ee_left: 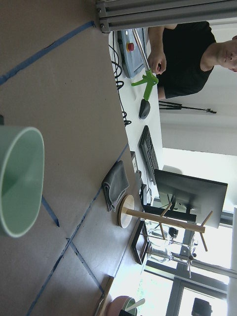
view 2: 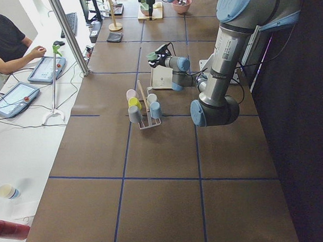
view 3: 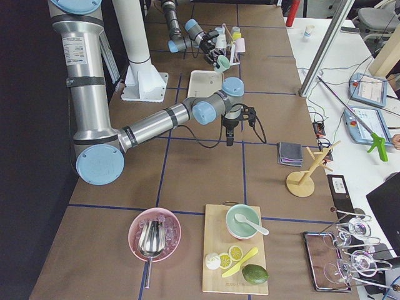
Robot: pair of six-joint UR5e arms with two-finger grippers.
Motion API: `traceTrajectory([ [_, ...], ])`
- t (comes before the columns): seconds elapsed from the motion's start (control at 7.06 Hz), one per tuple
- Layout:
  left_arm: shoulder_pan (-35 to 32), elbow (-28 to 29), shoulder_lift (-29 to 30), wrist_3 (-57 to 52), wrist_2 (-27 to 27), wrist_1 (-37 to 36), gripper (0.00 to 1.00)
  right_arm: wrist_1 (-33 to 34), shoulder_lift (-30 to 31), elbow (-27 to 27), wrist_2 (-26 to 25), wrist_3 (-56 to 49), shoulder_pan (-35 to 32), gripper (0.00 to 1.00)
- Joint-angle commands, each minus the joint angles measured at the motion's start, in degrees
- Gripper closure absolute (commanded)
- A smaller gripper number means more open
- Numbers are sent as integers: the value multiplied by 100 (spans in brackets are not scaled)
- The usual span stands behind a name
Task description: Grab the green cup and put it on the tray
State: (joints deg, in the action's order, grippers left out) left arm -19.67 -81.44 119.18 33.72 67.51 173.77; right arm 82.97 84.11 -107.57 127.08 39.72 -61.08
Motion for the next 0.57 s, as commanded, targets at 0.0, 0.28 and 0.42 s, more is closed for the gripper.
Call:
traceTrajectory([
  [0.0, 521, 321, 26, -6, -794, 385, 79, 0, 0, -10, 1, 0, 0, 0],
  [0.28, 789, 374, 44, -6, -1319, 386, 78, 0, 17, -10, 1, 0, -9, 0],
  [0.42, 781, 383, 70, 2, -1337, 360, 76, 0, 18, -10, 1, 0, -9, 0],
])
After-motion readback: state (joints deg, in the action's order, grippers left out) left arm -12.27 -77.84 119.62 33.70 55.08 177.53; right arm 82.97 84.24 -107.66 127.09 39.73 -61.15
